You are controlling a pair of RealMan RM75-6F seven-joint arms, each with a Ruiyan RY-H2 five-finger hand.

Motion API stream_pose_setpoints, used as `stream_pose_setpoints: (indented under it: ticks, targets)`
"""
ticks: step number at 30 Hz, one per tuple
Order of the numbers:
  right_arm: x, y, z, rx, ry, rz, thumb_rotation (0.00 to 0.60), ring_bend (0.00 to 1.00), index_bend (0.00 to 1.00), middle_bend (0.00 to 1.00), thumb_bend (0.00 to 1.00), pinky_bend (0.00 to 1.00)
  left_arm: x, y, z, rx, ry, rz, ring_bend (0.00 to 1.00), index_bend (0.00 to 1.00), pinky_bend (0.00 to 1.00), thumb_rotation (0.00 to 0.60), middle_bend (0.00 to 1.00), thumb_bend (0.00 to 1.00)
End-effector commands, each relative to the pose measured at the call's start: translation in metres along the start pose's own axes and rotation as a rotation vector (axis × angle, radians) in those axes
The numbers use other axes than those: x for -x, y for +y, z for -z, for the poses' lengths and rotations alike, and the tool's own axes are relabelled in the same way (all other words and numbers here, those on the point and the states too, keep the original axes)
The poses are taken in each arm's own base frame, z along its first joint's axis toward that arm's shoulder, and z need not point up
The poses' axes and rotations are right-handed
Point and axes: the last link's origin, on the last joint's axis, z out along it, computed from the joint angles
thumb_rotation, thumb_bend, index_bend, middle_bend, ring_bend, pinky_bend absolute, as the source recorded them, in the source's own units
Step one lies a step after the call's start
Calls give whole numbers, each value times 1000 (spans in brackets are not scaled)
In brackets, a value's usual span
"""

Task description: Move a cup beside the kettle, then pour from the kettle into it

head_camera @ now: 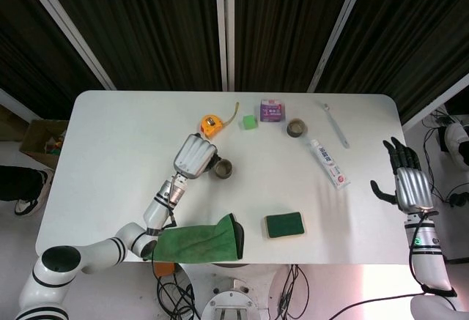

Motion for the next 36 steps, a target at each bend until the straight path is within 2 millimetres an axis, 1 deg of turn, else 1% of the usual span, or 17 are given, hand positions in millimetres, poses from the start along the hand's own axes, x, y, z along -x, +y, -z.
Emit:
stream_pose_setpoints:
  ticks: [1,9,36]
  targets:
    - [0,0,0,1,2,1,600,0,0,0,276,0,0,0,0,3,1,-7,1000,1000,711,600,1000,370]
    - [-2,-1,-1,-3,6,4,600,0,0,0,276,0,-2,3,1,20,14,-31,1000,1000,712,600,1000,370]
    - [-1,0,0,-5,4,-1,600,0,0,0,277,0,1,8,2,54,7,-99,1000,1000,712,600,1000,369]
